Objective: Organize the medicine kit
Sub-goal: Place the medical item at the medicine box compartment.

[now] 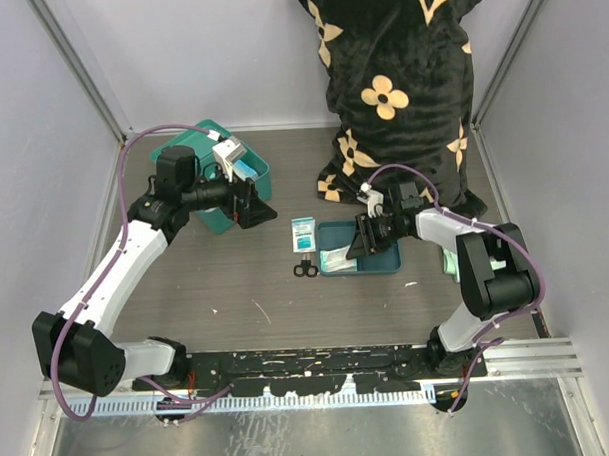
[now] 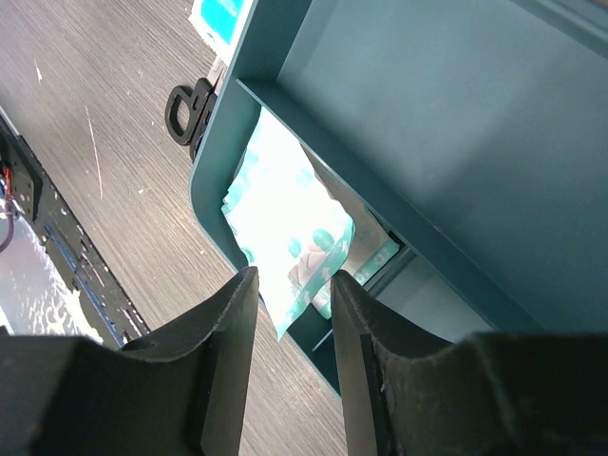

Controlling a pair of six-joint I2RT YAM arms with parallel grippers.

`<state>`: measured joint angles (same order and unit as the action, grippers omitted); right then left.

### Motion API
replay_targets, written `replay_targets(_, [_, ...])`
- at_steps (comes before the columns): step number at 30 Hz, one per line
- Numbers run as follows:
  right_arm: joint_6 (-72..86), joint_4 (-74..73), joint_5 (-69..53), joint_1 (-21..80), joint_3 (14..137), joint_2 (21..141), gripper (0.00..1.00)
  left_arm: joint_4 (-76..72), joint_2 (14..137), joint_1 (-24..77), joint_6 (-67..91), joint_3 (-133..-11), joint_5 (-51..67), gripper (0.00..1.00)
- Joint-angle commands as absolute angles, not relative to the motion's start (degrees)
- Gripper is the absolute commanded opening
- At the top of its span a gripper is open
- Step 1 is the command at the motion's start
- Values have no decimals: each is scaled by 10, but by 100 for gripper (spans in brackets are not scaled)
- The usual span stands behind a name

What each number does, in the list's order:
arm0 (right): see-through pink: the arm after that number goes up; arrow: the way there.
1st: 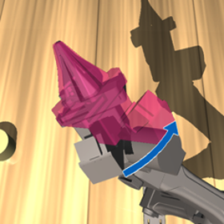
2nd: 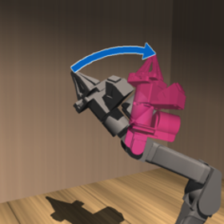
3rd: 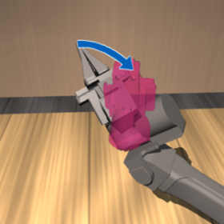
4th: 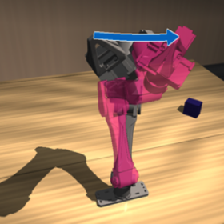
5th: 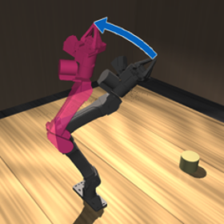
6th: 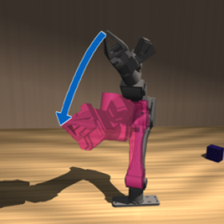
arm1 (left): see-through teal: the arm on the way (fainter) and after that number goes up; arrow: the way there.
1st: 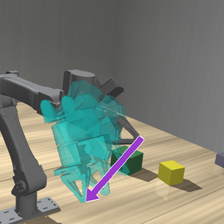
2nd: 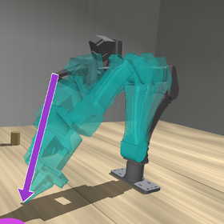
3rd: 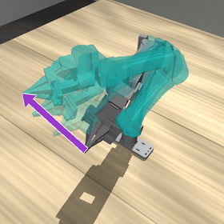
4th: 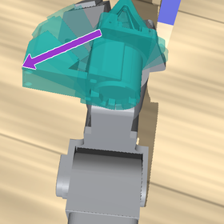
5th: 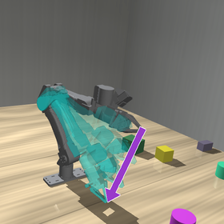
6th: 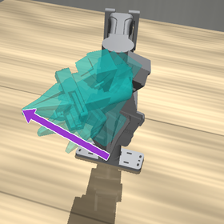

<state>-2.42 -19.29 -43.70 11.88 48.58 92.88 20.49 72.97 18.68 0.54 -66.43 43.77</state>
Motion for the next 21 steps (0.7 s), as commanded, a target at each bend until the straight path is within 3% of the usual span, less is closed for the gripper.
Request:
replay_targets(1, [-39,-198,-429,119,508,896,43,200,713,183,-3,-690,445,98])
replay_targets(21, [-64,-215,-379,146,515,889,43,203,712,183,-4,-690,432,98])
